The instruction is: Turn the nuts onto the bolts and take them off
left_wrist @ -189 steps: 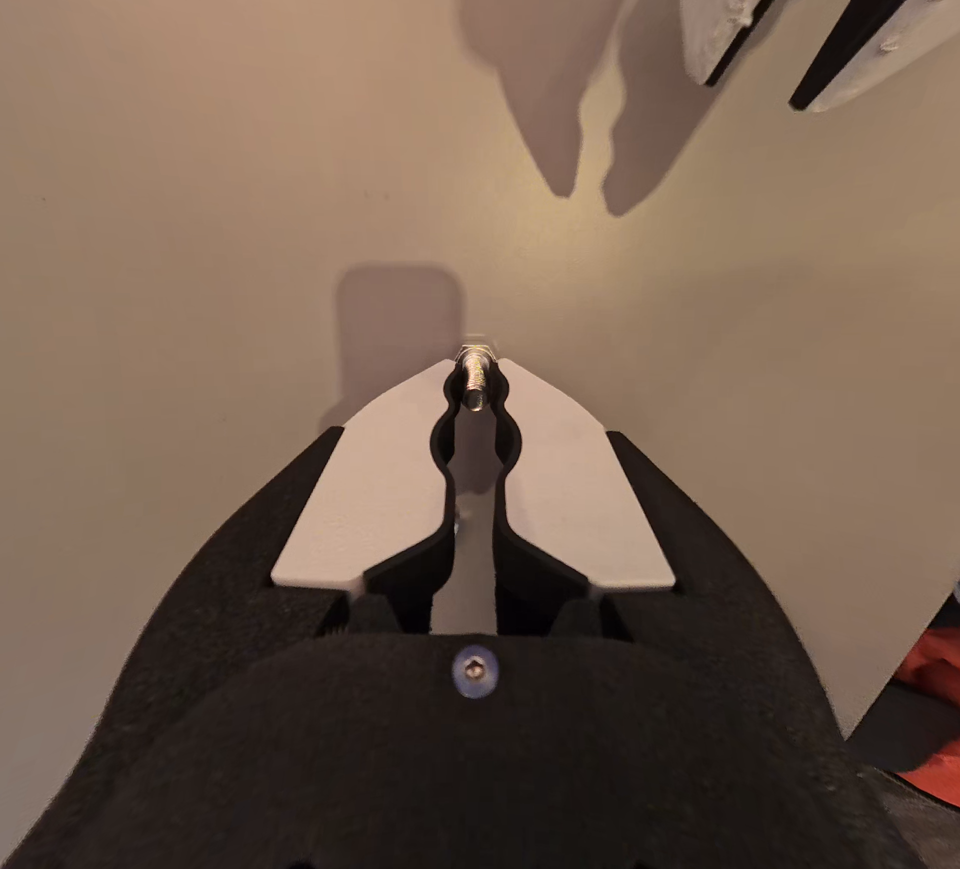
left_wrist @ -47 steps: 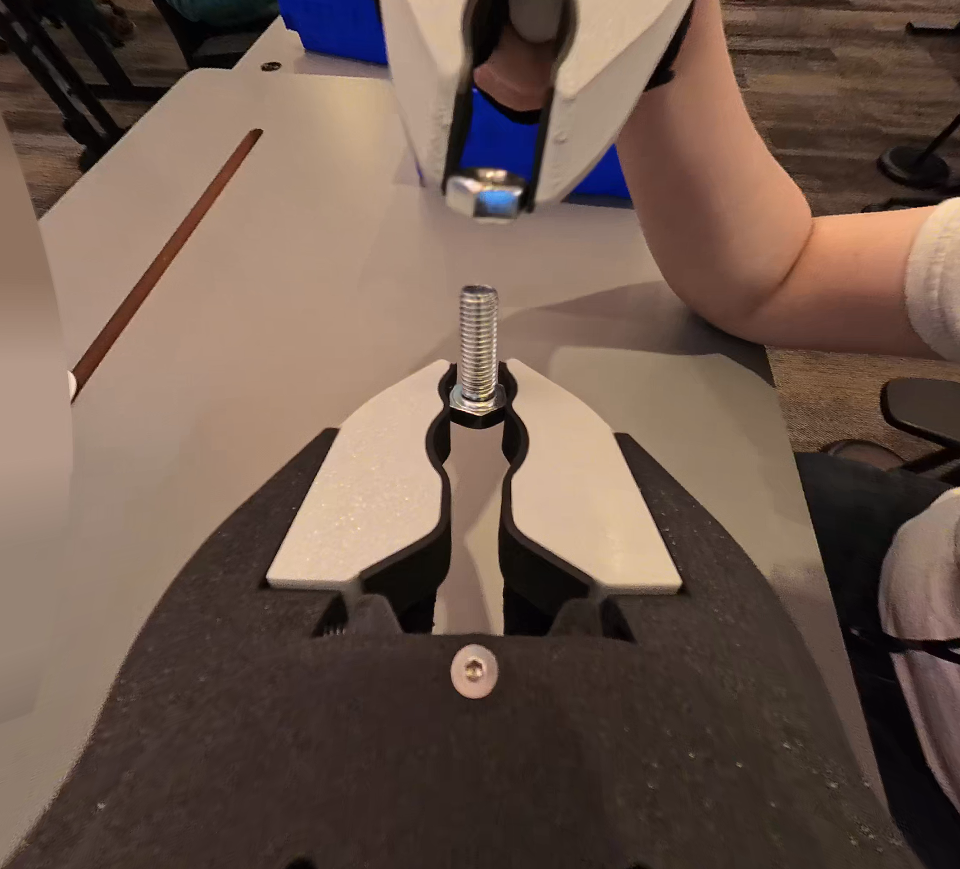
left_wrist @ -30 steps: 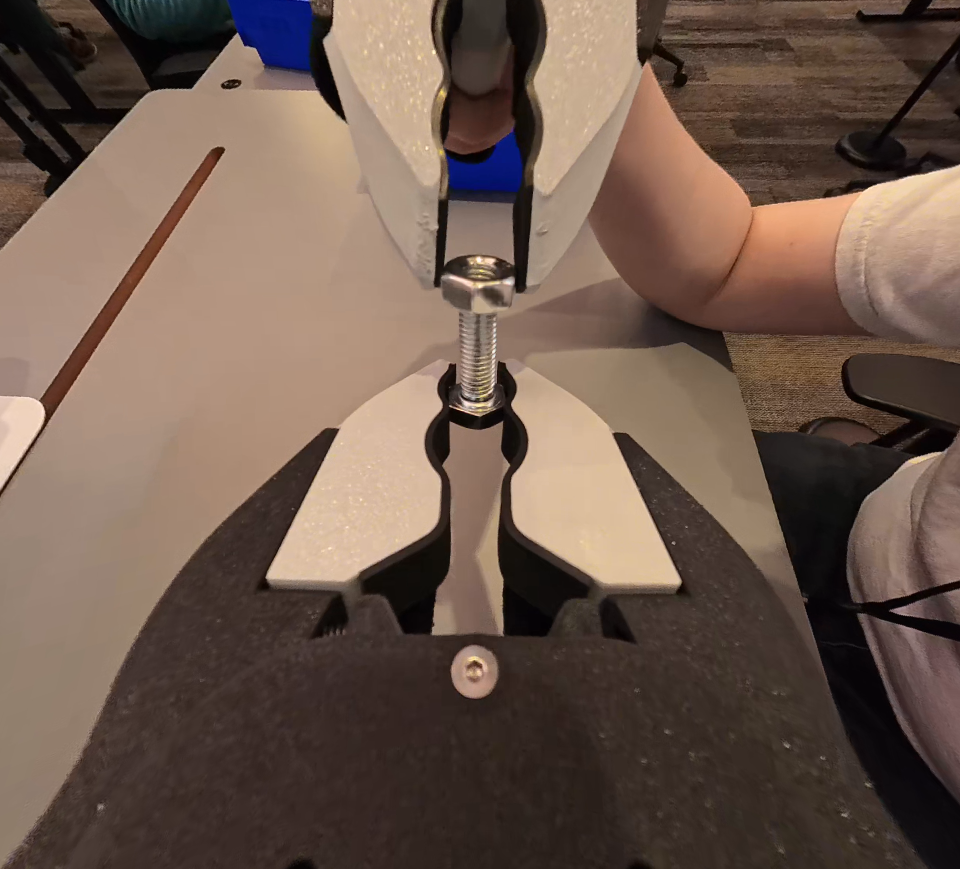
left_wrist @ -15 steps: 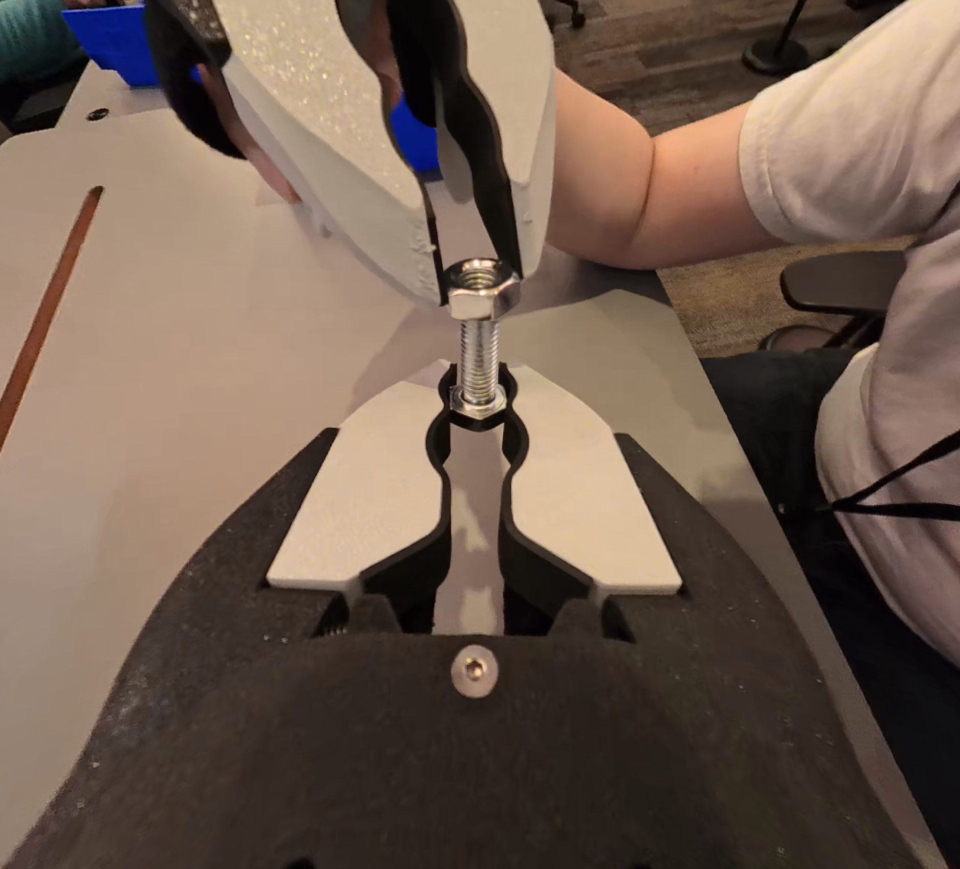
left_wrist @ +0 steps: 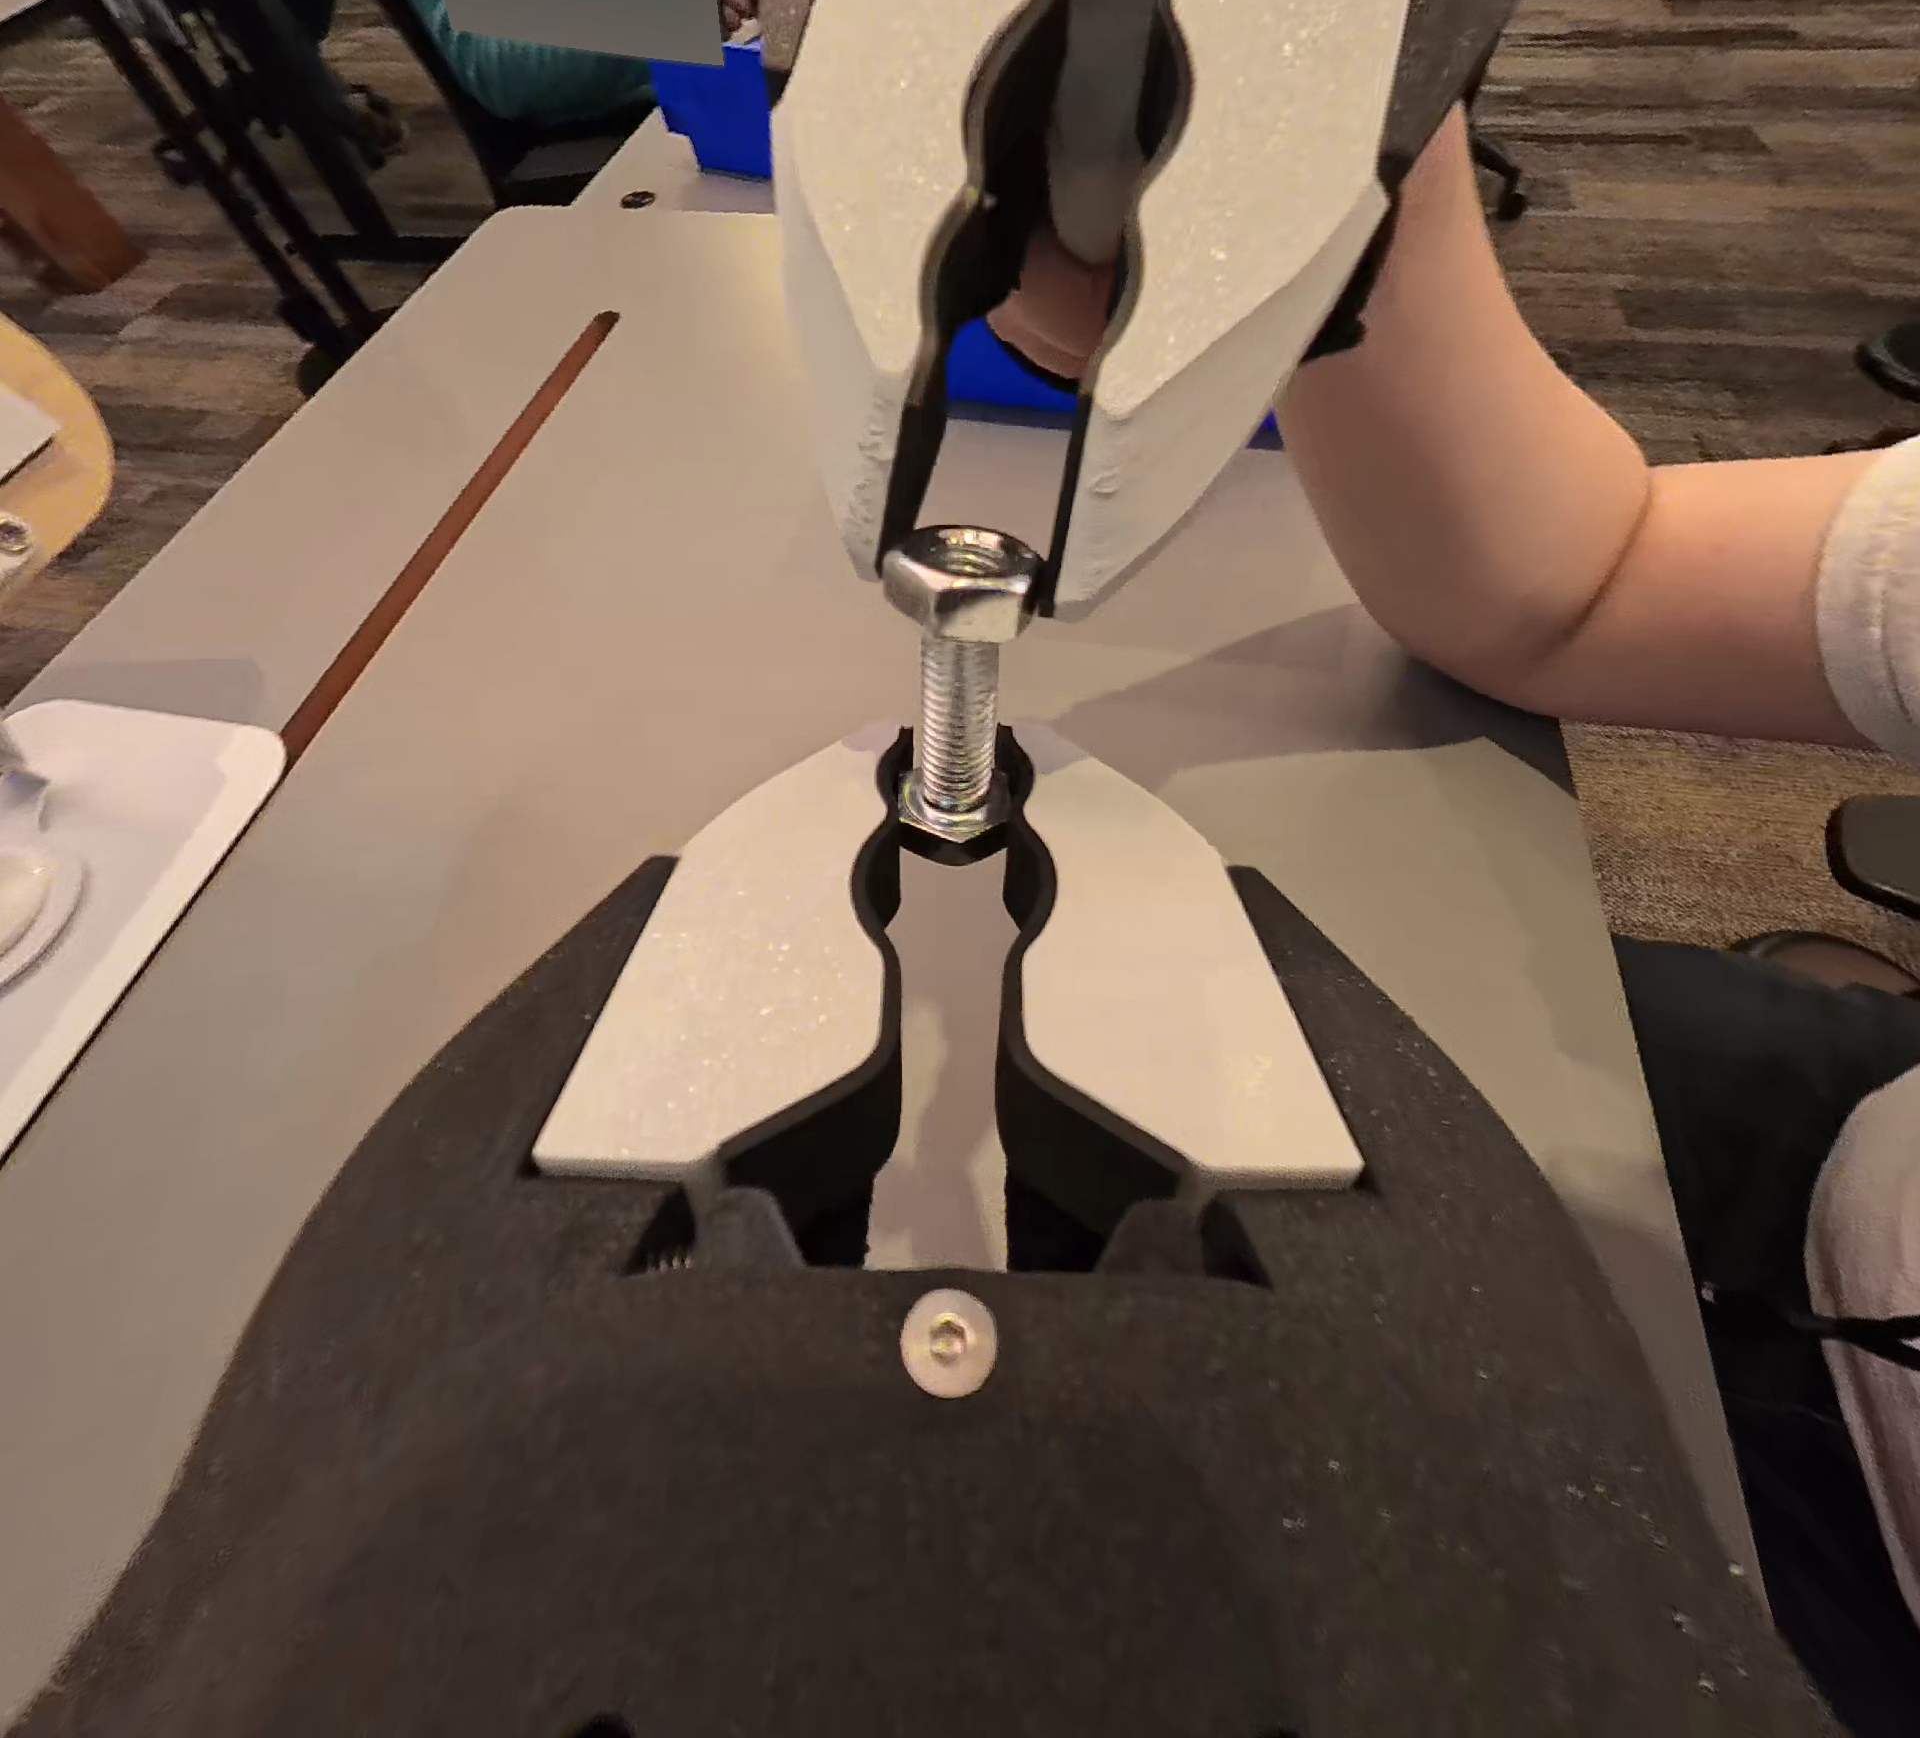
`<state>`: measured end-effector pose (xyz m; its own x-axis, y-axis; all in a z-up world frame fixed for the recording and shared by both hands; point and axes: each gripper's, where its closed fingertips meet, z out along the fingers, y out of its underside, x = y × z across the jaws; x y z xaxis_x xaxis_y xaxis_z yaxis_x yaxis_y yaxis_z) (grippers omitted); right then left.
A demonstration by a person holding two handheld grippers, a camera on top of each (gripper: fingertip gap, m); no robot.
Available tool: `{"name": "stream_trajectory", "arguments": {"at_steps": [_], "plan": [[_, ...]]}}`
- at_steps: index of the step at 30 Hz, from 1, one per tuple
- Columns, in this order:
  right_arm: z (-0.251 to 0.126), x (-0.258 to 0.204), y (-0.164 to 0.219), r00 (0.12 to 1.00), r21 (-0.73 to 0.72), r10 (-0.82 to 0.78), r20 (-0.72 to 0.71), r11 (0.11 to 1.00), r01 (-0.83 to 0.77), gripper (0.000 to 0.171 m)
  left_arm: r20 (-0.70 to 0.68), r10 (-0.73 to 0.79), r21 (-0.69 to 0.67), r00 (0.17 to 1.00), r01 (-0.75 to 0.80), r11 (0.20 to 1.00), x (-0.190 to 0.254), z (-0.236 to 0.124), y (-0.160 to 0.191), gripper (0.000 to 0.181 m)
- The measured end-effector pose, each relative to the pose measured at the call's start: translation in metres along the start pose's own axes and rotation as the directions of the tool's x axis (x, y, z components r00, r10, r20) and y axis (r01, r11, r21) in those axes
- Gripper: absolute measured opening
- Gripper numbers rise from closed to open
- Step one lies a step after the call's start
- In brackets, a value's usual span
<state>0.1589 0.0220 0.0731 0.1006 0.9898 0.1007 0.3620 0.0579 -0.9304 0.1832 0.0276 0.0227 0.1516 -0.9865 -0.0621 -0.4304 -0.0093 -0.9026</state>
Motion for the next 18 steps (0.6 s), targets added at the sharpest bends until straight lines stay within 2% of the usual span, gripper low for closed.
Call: {"name": "stream_trajectory", "arguments": {"at_steps": [5,18], "plan": [[0.005,0.004,0.002,0.999,-0.013,0.050,-0.021,0.999,-0.050,0.017,0.053,0.010,-0.047,0.999,-0.008,0.999,-0.007,-0.002,0.006,0.015],[0.015,0.021,-0.008,0.961,0.067,0.182,-0.206,0.983,-0.172,0.017,0.288,-0.024,-0.043,0.957,0.038,0.998,-0.035,-0.013,0.004,0.015]]}}
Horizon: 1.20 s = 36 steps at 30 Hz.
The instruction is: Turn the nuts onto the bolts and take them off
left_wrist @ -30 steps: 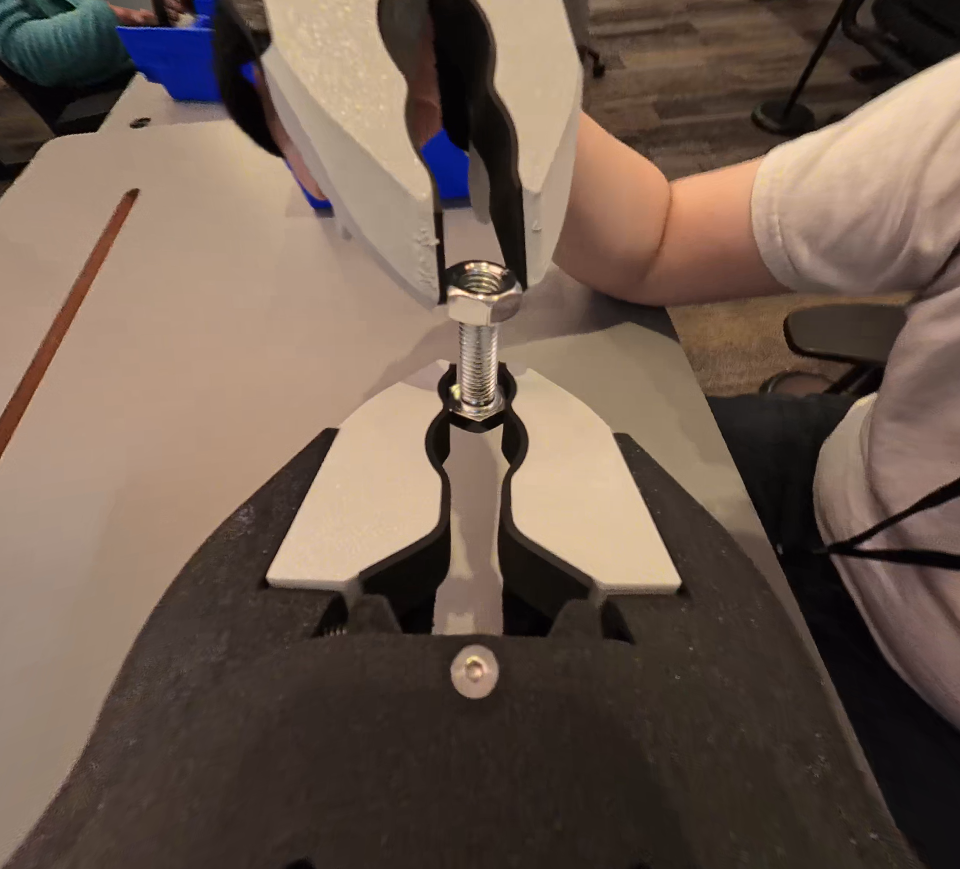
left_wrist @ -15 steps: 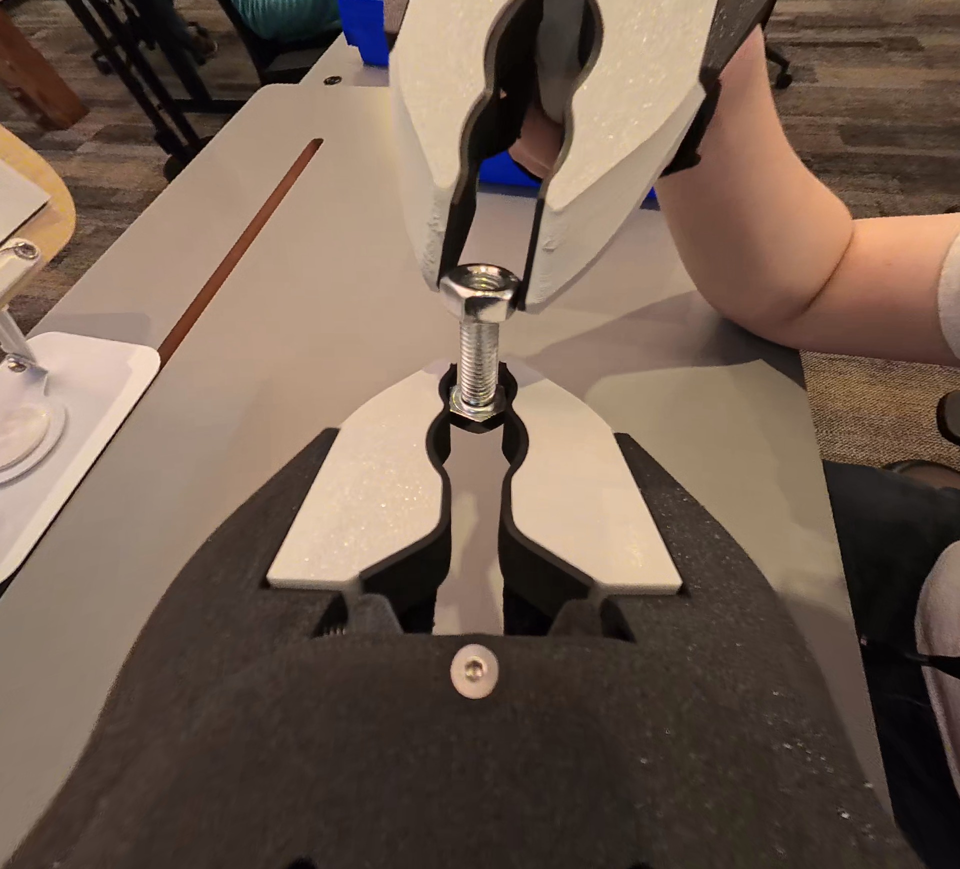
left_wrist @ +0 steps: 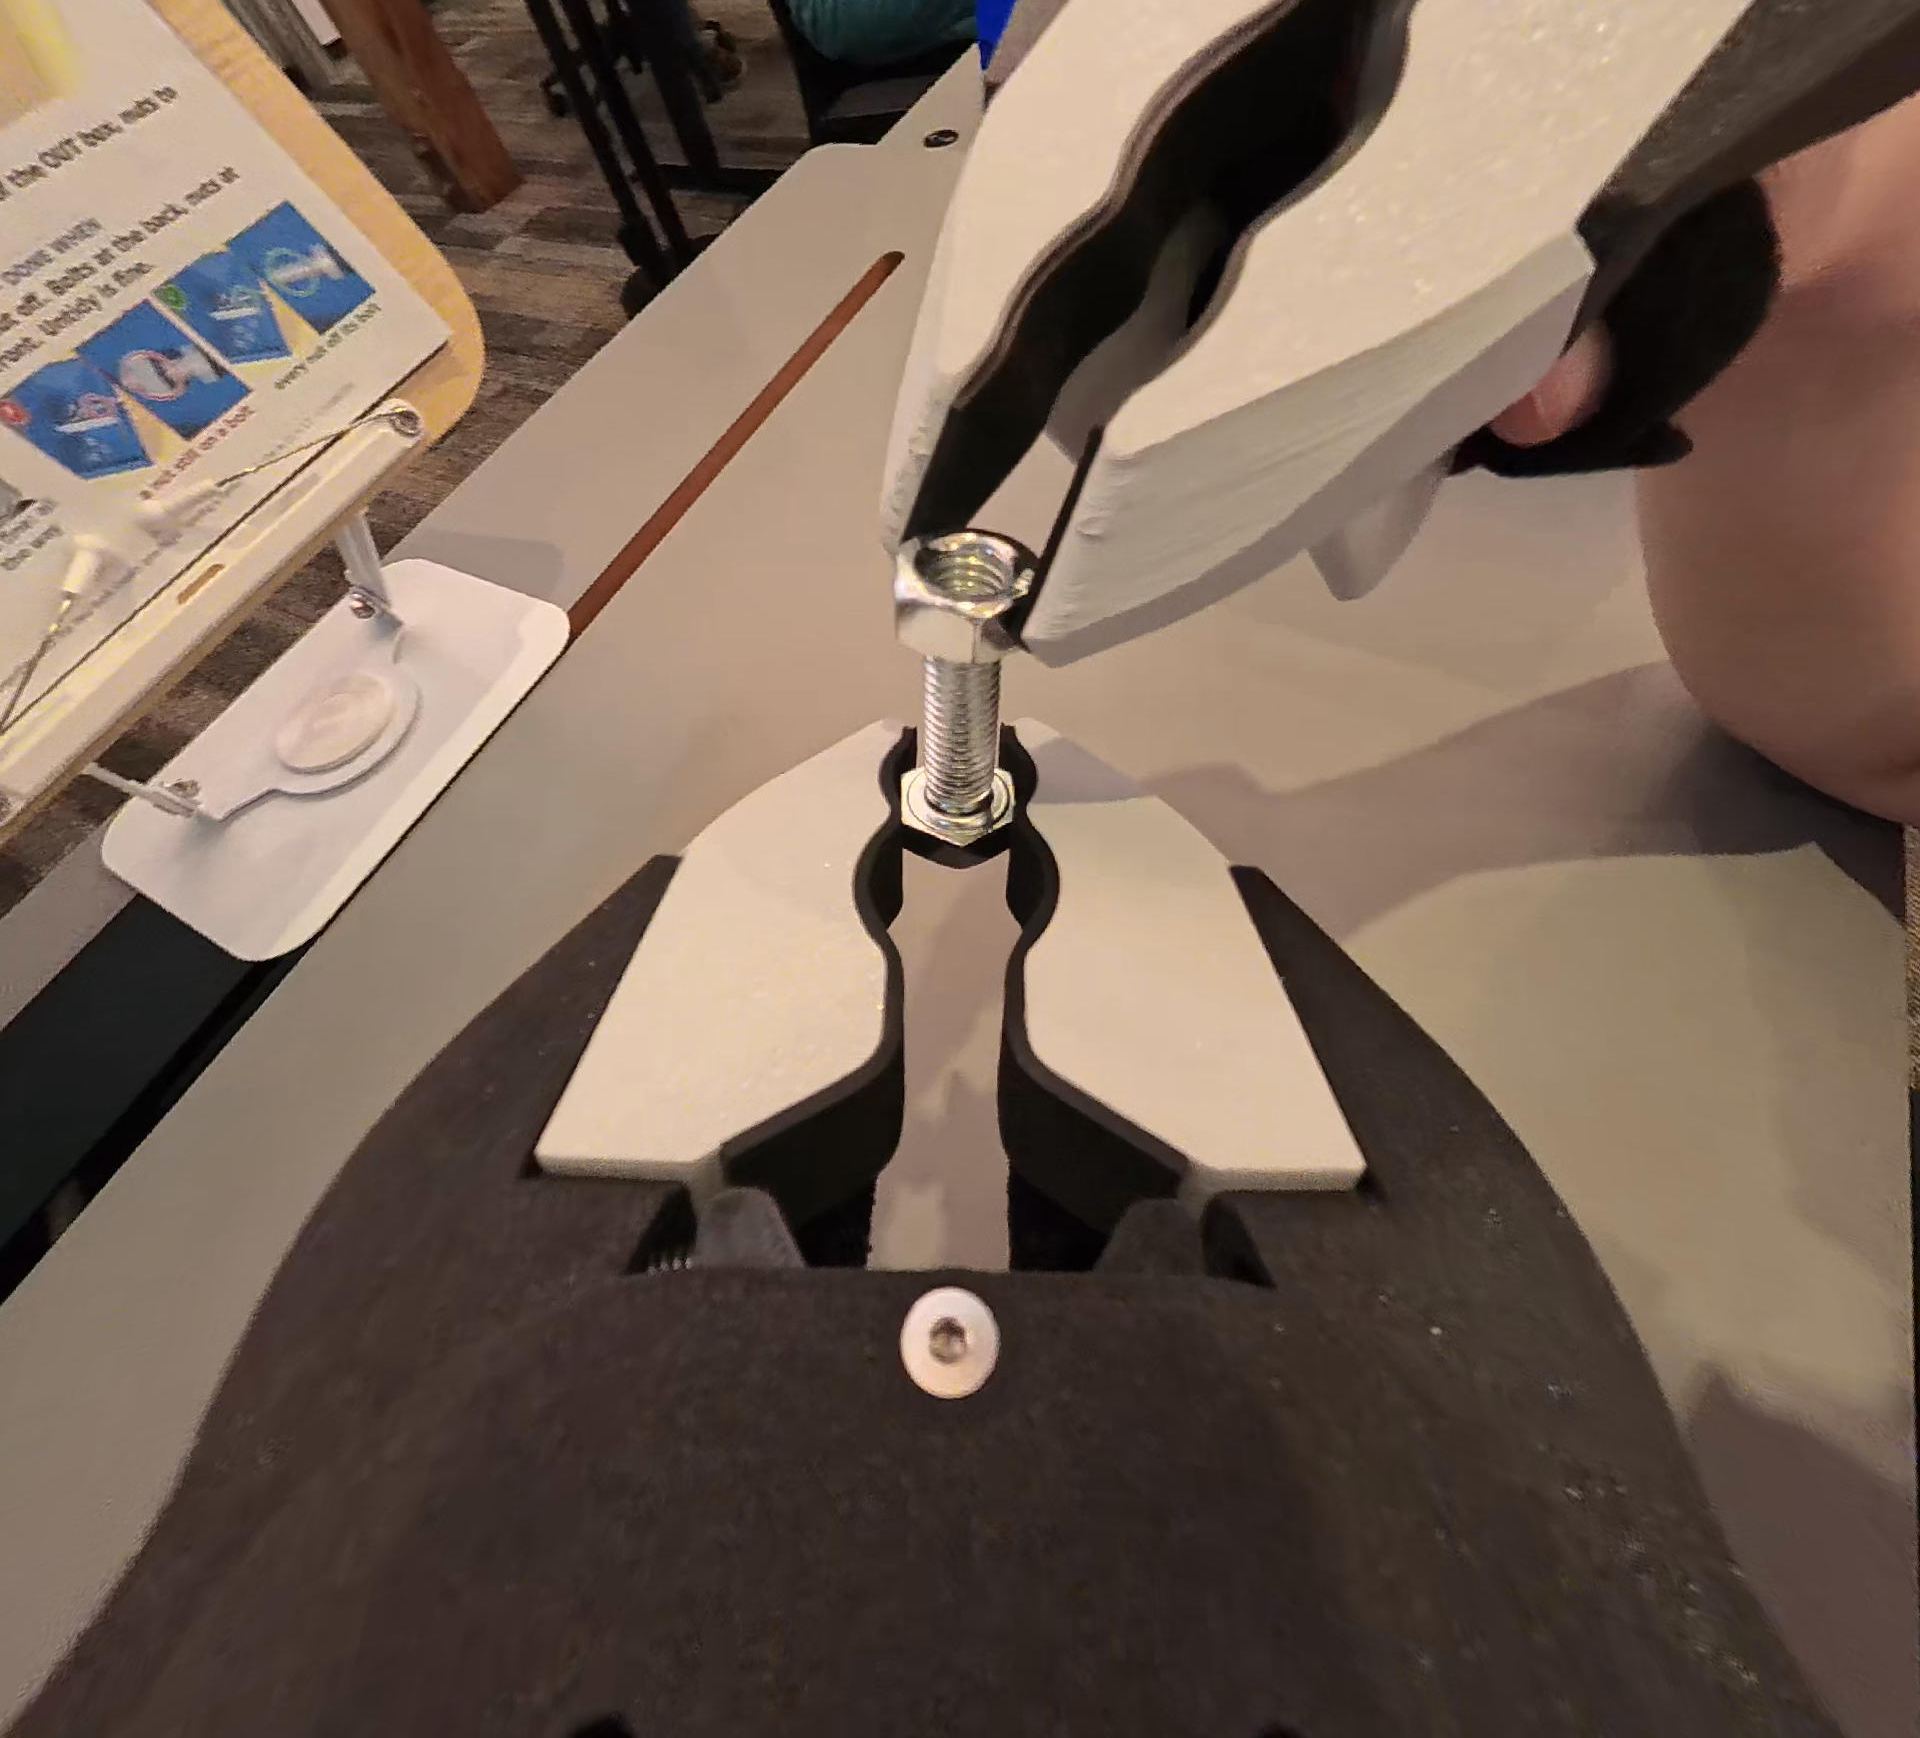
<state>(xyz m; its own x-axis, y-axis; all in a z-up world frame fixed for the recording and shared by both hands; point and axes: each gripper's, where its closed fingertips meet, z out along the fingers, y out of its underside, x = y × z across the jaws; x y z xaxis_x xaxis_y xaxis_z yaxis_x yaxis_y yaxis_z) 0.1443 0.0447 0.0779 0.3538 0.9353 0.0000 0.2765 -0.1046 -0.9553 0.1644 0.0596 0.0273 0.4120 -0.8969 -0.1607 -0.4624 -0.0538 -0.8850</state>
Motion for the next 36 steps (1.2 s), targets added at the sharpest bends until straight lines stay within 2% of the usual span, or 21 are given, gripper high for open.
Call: {"name": "stream_trajectory", "arguments": {"at_steps": [6,13,17,20,23,25,27,29,31,36], "plan": [[0.005,0.004,-0.001,0.996,0.005,0.007,-0.090,1.000,-0.007,0.017,0.071,0.000,-0.016,0.997,0.002,1.000,-0.009,0.000,0.003,0.015],[0.005,0.002,-0.002,0.996,0.010,-0.005,-0.083,1.000,0.006,0.017,0.030,-0.015,-0.005,0.999,0.015,1.000,-0.003,0.000,0.001,0.015],[0.004,-0.001,-0.006,0.997,0.028,-0.015,-0.069,0.999,0.017,0.028,0.018,0.018,-0.013,1.000,-0.018,1.000,0.000,0.001,0.002,0.015],[-0.007,0.001,-0.009,0.988,0.008,-0.114,-0.104,0.993,0.115,0.035,-0.025,0.033,-0.008,0.999,-0.033,0.999,0.008,0.002,0.002,0.015],[-0.022,-0.016,-0.009,0.957,0.006,-0.291,0.004,0.957,0.291,0.034,-0.117,0.079,-0.001,0.990,-0.079,0.997,0.021,0.002,0.002,0.015],[-0.033,-0.026,-0.005,0.919,0.018,-0.385,0.082,0.923,0.385,0.040,-0.219,0.110,0.035,0.970,-0.105,0.994,0.036,0.000,0.001,0.015],[-0.039,-0.036,0.004,0.881,0.034,-0.441,0.171,0.896,0.442,0.035,-0.303,0.105,0.052,0.947,-0.094,0.994,0.048,-0.001,0.000,0.015],[-0.040,-0.041,0.012,0.857,0.038,-0.460,0.231,0.885,0.465,0.035,-0.373,0.117,0.080,0.920,-0.094,0.992,0.059,-0.003,-0.002,0.015],[-0.037,-0.038,0.013,0.859,0.035,-0.459,0.227,0.885,0.464,0.034,-0.416,0.148,0.101,0.897,-0.116,0.988,0.067,-0.005,-0.001,0.014],[-0.036,-0.048,0.012,0.861,0.074,-0.389,0.327,0.919,0.386,0.027,-0.437,0.160,0.110,0.885,-0.124,0.986,0.073,-0.005,-0.001,0.014]]}}
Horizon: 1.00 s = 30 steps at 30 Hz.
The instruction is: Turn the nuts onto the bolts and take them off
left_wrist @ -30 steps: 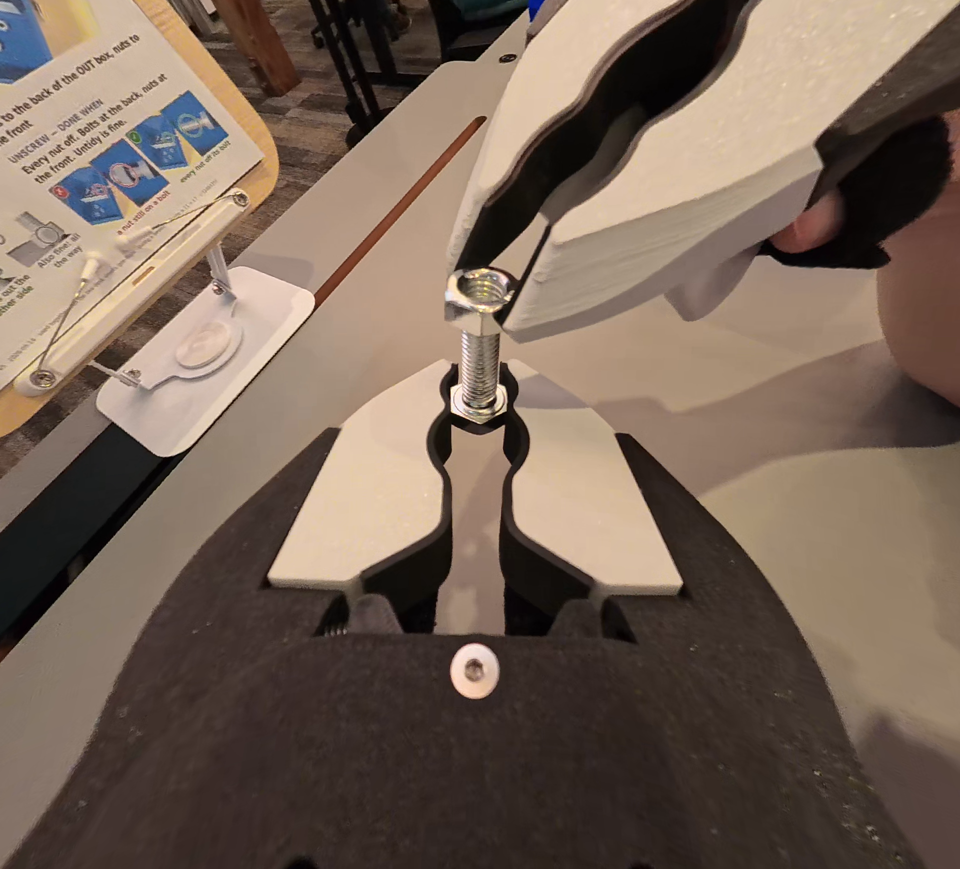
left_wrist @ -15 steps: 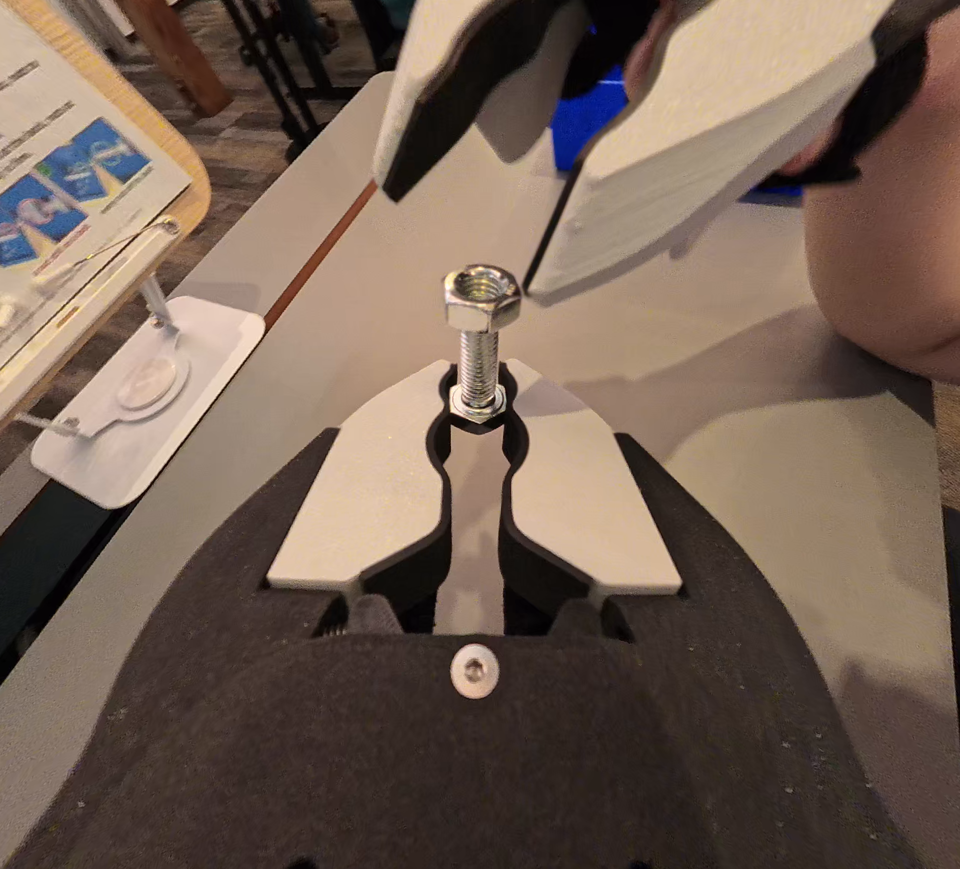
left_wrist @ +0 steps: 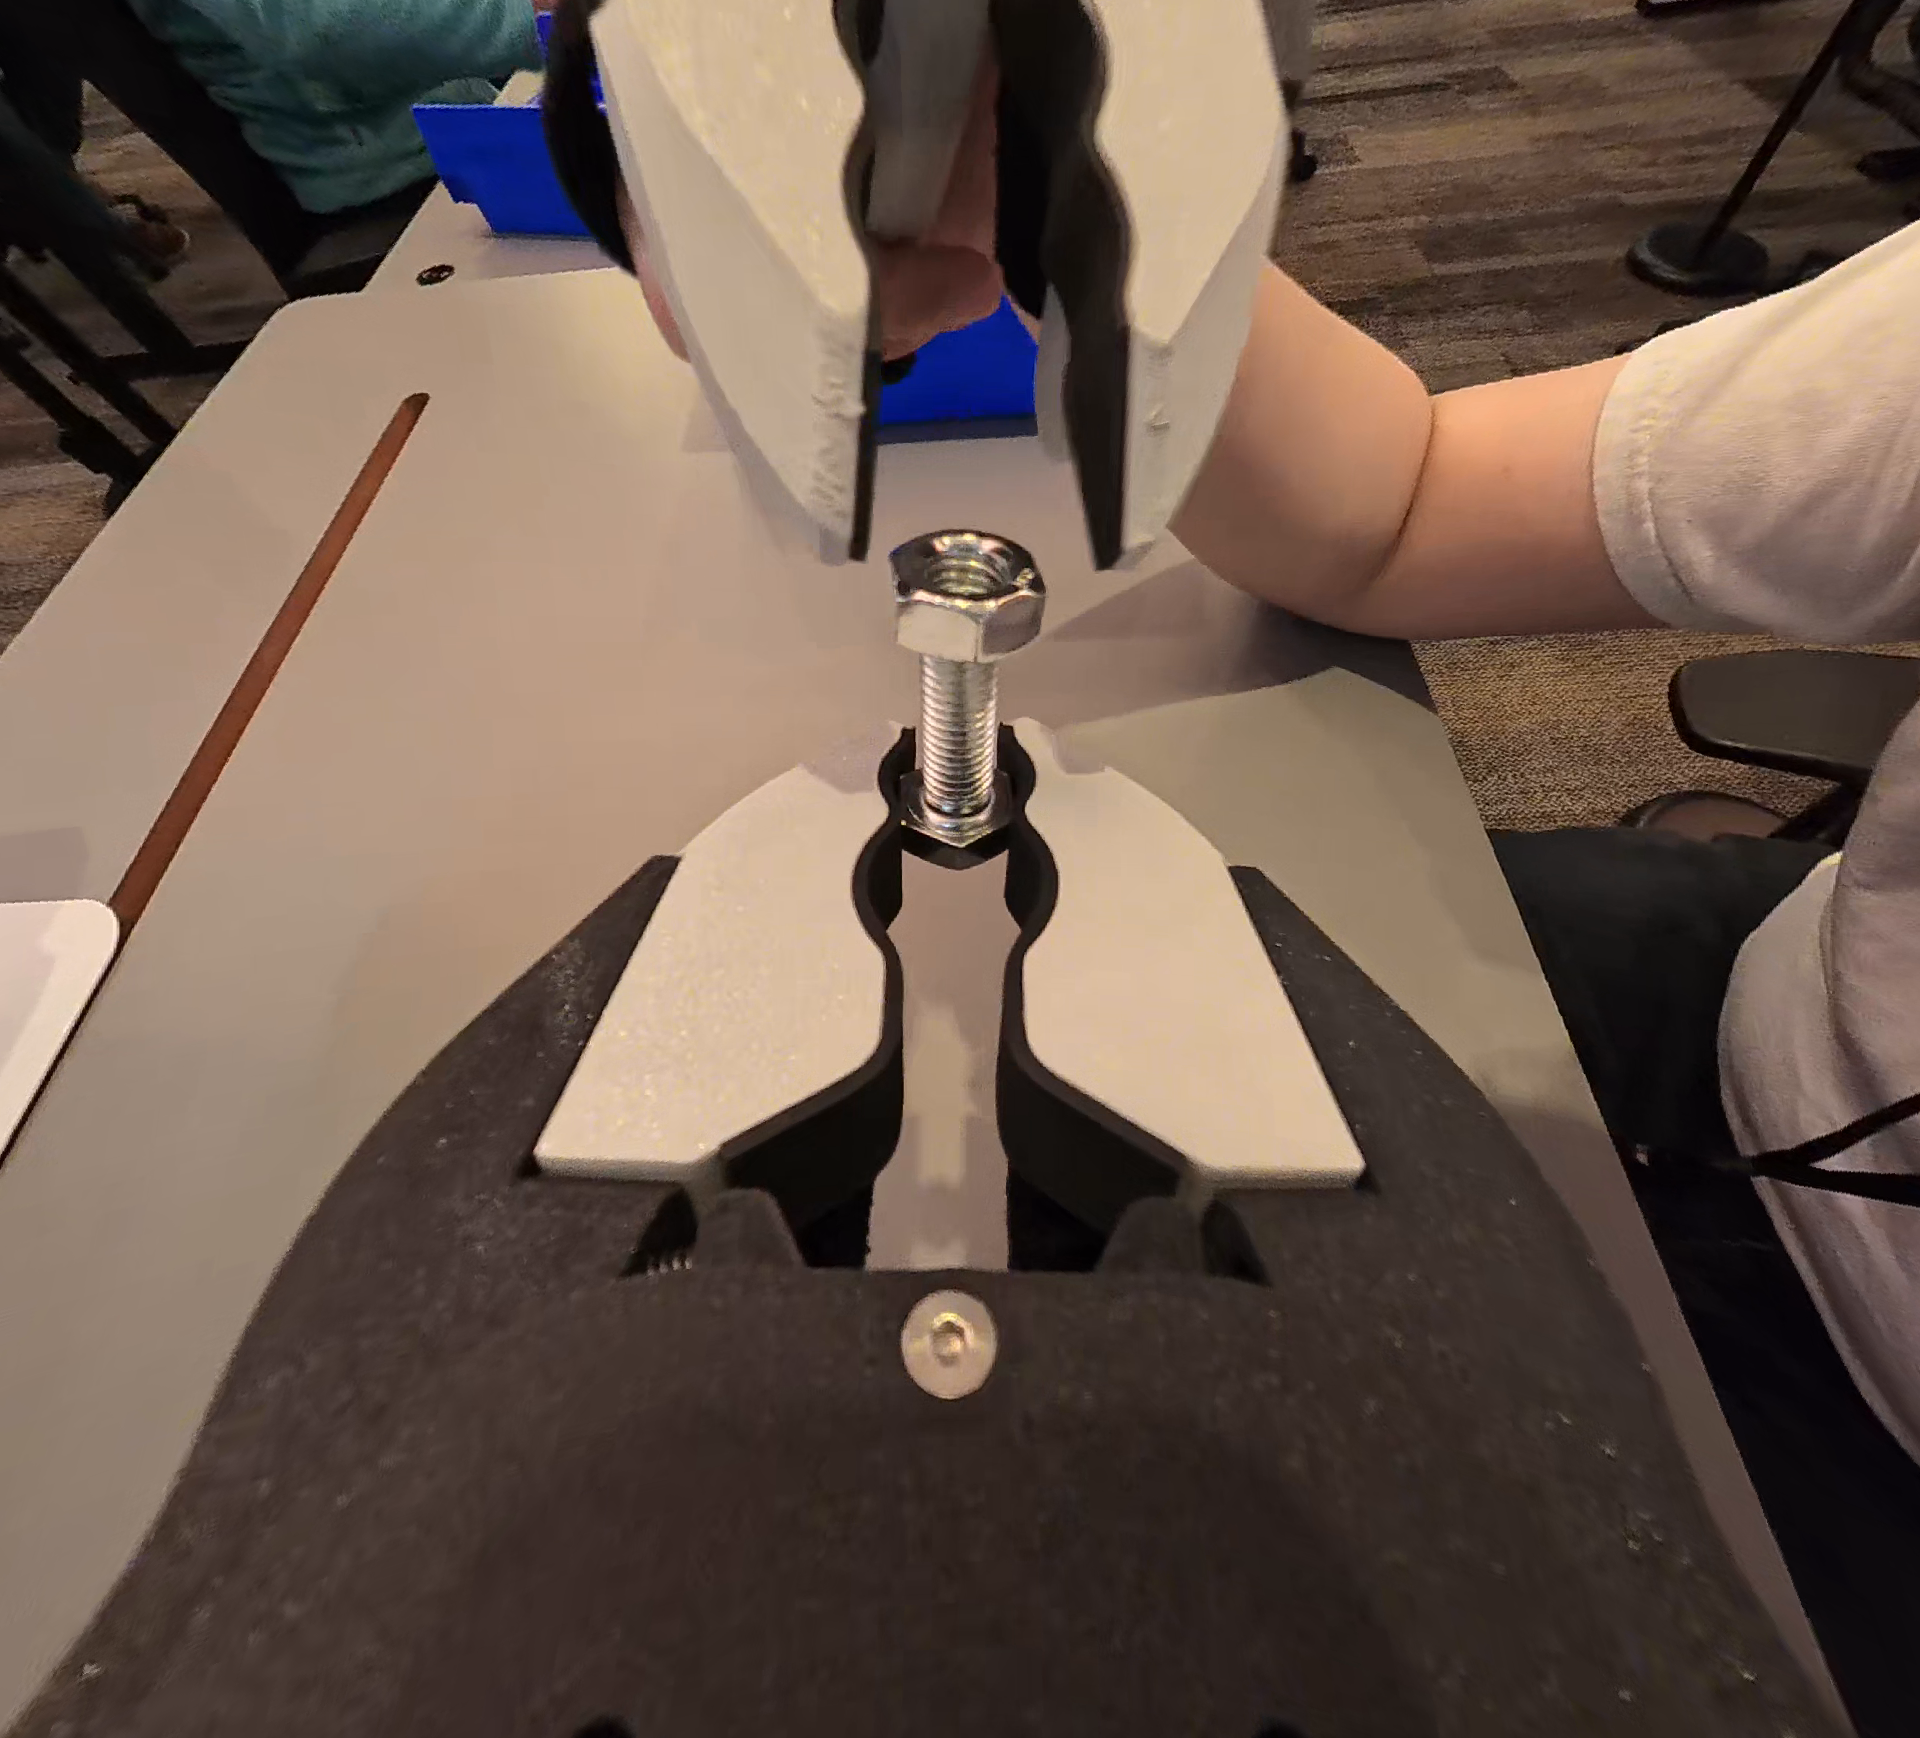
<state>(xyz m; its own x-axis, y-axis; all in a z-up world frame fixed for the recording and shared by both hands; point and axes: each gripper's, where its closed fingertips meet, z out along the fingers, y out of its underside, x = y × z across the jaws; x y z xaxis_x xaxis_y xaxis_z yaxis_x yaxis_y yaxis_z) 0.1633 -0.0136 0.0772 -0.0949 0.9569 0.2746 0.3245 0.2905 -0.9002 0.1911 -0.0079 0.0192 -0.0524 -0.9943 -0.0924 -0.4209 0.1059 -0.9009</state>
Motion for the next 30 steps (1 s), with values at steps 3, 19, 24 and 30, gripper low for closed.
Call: {"name": "stream_trajectory", "arguments": {"at_steps": [3,19,24,30], "plan": [[0.001,0.003,0.006,1.000,-0.030,0.003,-0.008,1.000,-0.003,0.024,-0.006,-0.001,0.009,1.000,0.001,1.000,0.001,-0.001,-0.002,0.015],[0.010,0.031,0.006,0.970,-0.029,0.170,-0.175,0.984,-0.178,0.017,0.244,-0.044,-0.009,0.969,0.047,0.999,-0.036,-0.012,-0.001,0.015],[0.016,0.052,0.006,0.909,0.044,0.293,-0.295,0.955,-0.294,0.017,0.374,-0.092,0.012,0.923,0.094,0.995,-0.059,-0.023,0.002,0.015],[0.021,0.064,0.011,0.848,0.052,0.325,-0.418,0.941,-0.335,0.017,0.470,-0.102,-0.009,0.877,0.120,0.993,-0.073,-0.029,0.009,0.015]]}}
